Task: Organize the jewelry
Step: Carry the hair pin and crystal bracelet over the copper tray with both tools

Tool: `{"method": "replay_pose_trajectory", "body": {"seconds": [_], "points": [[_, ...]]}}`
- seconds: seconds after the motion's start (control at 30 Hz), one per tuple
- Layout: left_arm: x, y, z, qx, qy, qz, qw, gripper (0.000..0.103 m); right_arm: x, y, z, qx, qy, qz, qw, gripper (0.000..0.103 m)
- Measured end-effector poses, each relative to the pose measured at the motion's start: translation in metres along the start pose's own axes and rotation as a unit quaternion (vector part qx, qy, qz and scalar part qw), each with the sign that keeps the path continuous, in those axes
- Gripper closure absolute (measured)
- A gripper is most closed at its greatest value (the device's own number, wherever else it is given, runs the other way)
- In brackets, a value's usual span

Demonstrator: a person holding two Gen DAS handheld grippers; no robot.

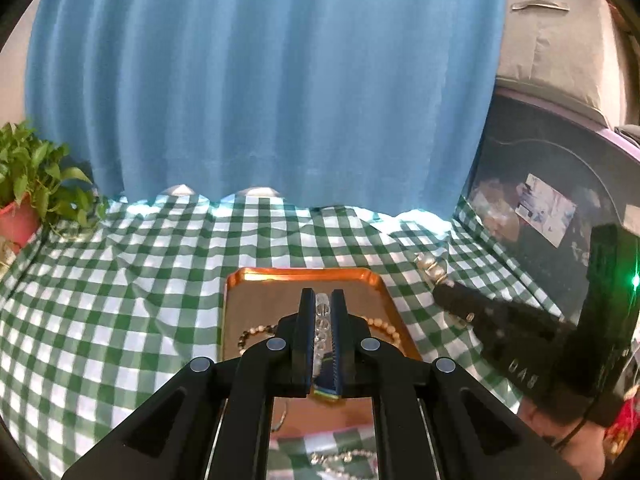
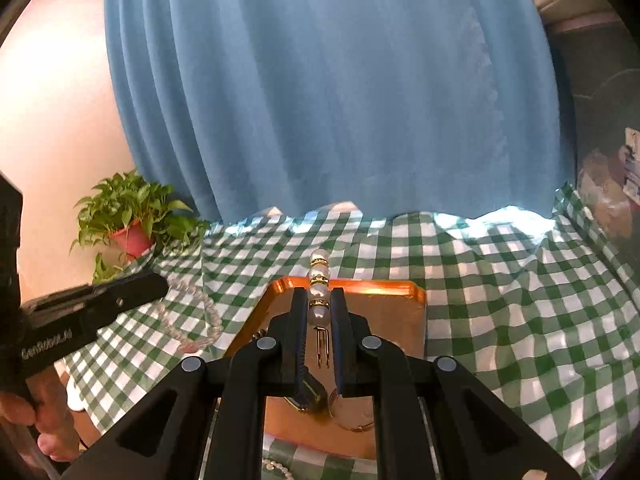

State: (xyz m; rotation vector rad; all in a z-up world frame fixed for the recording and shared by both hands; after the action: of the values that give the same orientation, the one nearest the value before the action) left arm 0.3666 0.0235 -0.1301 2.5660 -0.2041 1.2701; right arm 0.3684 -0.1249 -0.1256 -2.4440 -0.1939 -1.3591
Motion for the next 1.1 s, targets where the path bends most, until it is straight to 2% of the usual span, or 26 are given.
{"method": "replay_pose_trajectory", "body": {"seconds": [0.33,0.6,0.73,1.1], "points": [[-0.012,-0.018,0.064,0.010,-0.027,-0.018,0.9994,0.096,-0.022,0.011,0.054,-0.001,-0.052,-0.014,0.999,0.093],[-0.020,-0.036,0.100,-0.004,-0.053,-0.044,0.9976,0.096,-0.038,0.021,0.078,-0.003,-0.085,-0.014,0.996,0.093],[-0.031,-0.038,0.118,0.002,-0.073,-0.034,0.9968,0.096,-0.046,0.022,0.090,0.003,-0.099,-0.008,0.995,0.093],[-0.049,-0.040,0.142,-0.018,-0.108,-0.044,0.9930,0.096,-0.061,0.024,0.118,0.019,-0.132,0.012,0.991,0.093]]}}
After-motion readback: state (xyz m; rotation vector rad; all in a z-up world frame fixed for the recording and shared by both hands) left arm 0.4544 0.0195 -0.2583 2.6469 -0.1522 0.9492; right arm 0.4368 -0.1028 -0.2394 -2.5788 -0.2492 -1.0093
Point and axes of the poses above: each gripper's, at about its wrist camera, not at the fingertips, and z roughly the way its jaws point, y to its right, x to its top, the point moved 7 cm from there along z, roughly the way its jaws point, and after that the axes turned 2 degrees about -y, right-handed, at the moved point
